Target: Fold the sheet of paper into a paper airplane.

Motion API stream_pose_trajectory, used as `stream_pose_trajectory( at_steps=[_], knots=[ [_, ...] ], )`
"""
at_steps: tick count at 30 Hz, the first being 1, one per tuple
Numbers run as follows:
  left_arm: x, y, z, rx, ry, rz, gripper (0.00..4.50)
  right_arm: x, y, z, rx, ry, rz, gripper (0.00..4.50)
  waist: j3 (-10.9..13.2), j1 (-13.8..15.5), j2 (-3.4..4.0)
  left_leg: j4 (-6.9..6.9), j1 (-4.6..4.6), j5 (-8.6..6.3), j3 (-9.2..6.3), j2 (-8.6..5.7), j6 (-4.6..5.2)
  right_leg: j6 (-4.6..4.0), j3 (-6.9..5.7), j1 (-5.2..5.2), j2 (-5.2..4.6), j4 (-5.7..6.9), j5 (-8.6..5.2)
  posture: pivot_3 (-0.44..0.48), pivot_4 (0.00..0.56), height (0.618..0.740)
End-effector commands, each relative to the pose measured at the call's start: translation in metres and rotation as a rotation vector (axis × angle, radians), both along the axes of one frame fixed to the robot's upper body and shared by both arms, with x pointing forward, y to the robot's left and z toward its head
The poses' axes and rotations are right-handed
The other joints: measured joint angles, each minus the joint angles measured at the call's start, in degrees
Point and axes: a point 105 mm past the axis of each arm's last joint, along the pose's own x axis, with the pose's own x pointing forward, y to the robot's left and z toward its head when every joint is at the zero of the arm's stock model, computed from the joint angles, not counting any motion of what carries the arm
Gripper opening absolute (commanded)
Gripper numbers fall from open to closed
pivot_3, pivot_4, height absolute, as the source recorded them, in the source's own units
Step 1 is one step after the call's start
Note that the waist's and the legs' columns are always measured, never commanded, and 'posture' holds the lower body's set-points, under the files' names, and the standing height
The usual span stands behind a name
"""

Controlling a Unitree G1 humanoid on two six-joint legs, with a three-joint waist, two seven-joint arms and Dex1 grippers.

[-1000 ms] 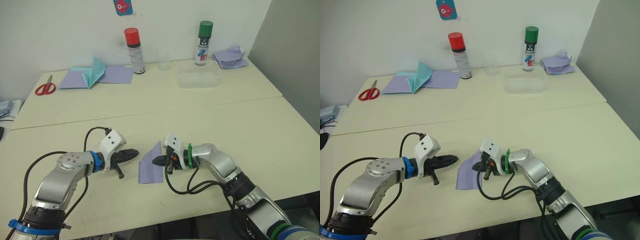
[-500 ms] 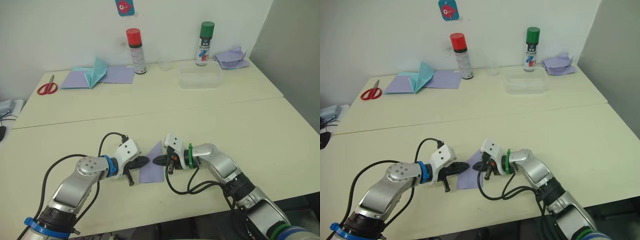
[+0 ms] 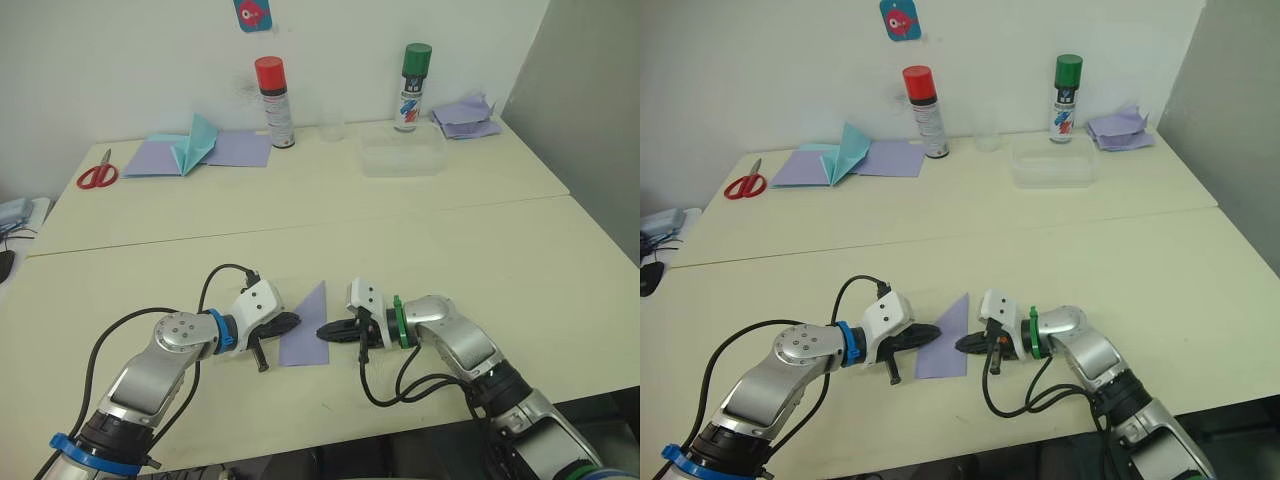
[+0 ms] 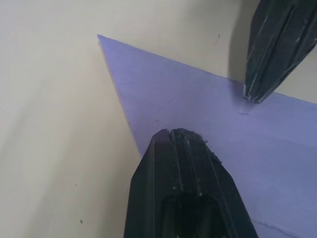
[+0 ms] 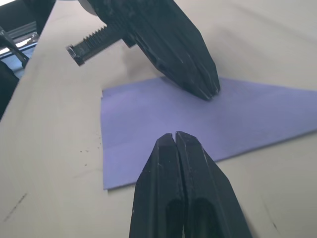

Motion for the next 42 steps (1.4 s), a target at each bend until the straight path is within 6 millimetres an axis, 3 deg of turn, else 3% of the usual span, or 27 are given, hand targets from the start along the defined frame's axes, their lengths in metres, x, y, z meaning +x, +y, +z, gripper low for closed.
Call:
stream_pose_trajectory(
  at_steps=[1,32,38,42],
  knots=[
    [-0.011,0.008,-0.027,0.063,0.108,0.012,0.00,0.017,-0.003,-0.001,-0.008,-0.012,-0.101,0.04,-0.02,-0.01,0.00,0.00,0.02,0.00,-0.01,0.02,0.00,0.00,0.00,0.02,0.00,0.00,0.00,0.000,0.150,0.740],
    [-0.011,0.014,-0.034,0.129,0.112,-0.030,0.00,0.086,-0.010,0.009,0.041,0.061,-0.517,0.04,-0.15,-0.16,0.08,0.01,0.11,0.00,-0.02,-0.02,0.01,-0.01,0.03,0.05,0.02,0.11,0.01,0.000,0.150,0.740],
    [-0.010,0.015,-0.034,0.127,0.114,-0.025,0.00,0.083,-0.005,0.031,0.155,0.022,-0.462,0.04,-0.14,-0.16,0.08,0.00,0.10,0.00,-0.02,-0.03,0.01,-0.01,0.03,0.05,0.01,0.11,0.01,0.000,0.150,0.740],
    [-0.010,0.015,-0.034,0.125,0.113,-0.025,0.00,0.070,0.003,0.049,0.237,-0.015,-0.353,0.04,-0.12,-0.18,0.11,0.00,0.09,-0.01,-0.02,-0.03,0.02,-0.01,0.04,0.04,0.01,0.10,0.01,0.000,0.150,0.740]
  ],
)
